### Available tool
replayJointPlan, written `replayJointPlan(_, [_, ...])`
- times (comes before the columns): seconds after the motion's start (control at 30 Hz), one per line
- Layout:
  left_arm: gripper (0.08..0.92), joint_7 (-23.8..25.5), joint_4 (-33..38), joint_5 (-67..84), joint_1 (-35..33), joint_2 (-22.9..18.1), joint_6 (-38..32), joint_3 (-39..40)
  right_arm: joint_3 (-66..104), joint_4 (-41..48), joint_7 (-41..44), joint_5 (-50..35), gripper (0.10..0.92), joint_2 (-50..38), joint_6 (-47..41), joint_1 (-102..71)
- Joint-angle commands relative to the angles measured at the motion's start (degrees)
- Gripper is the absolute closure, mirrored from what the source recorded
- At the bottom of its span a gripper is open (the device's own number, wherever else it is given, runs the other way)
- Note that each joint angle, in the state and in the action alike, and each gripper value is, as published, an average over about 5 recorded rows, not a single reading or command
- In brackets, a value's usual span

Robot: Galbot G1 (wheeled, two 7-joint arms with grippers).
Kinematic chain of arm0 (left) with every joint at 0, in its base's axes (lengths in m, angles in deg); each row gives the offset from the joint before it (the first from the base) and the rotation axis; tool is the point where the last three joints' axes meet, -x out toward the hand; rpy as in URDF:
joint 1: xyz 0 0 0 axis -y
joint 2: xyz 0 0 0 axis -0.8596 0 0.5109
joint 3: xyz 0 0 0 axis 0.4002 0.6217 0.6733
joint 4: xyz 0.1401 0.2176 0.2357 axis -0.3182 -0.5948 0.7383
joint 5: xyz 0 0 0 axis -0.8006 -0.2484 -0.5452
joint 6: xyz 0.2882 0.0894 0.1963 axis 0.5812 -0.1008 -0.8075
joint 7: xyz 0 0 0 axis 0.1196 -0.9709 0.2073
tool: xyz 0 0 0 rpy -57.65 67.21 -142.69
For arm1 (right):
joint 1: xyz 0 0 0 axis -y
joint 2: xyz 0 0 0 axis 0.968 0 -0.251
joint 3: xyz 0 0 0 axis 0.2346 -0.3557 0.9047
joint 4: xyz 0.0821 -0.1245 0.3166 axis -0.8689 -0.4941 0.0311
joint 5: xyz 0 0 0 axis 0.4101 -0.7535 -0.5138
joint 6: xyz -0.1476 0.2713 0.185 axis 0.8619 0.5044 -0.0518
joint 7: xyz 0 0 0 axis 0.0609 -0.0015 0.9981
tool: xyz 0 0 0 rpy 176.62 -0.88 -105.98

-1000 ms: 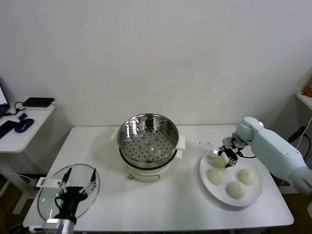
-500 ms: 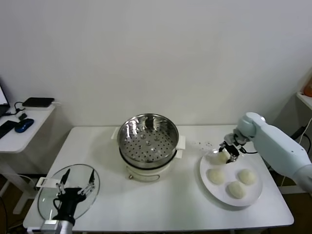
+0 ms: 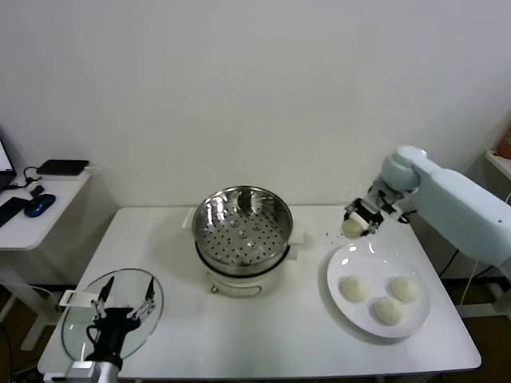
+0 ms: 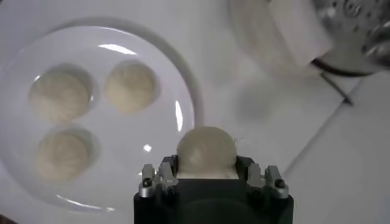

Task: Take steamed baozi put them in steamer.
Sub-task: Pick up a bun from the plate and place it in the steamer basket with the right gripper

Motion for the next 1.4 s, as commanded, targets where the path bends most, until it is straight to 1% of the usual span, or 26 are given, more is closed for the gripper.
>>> replayJointPlan(0.03, [0.177, -0.03, -0.05, 0.16, -0.03, -0.17, -0.17, 0.07, -6.83, -4.44, 0.71, -0.58, 0.362, 7.40, 3.51, 13.26])
replayJointPlan(0.33, [0.177, -0.07, 0.13, 0.65, 0.15, -0.14, 0.01, -0.20, -7.82, 1.05, 0.22, 3.45, 0.354, 21.05, 5.96, 13.78])
replayJointPlan(0.53, [0.177, -0.11, 0.31, 0.95, 0.43, 0.07, 0.16, -0.41, -8.62, 2.66, -0.17, 6.94, 0.350, 26.82, 6.79, 11.14])
replayJointPlan(0.8, [0.177, -0.30, 0.23, 1.24, 0.28, 0.12, 0.02, -0.49, -7.54, 6.03, -0.87, 14.03, 0.351, 30.54, 9.42, 6.79])
replayJointPlan(1.03, [0.177, -0.32, 0.15, 1.39, 0.30, 0.24, 0.07, -0.73, -4.53, 11.23, -1.97, 21.13, 0.355, 32.57, 11.90, 2.21])
replayJointPlan(1.4, [0.177, -0.30, -0.36, 1.12, 0.60, 0.24, 0.18, -0.46, -0.08, 15.99, -3.77, 28.04, 0.355, 34.17, 13.63, -2.52])
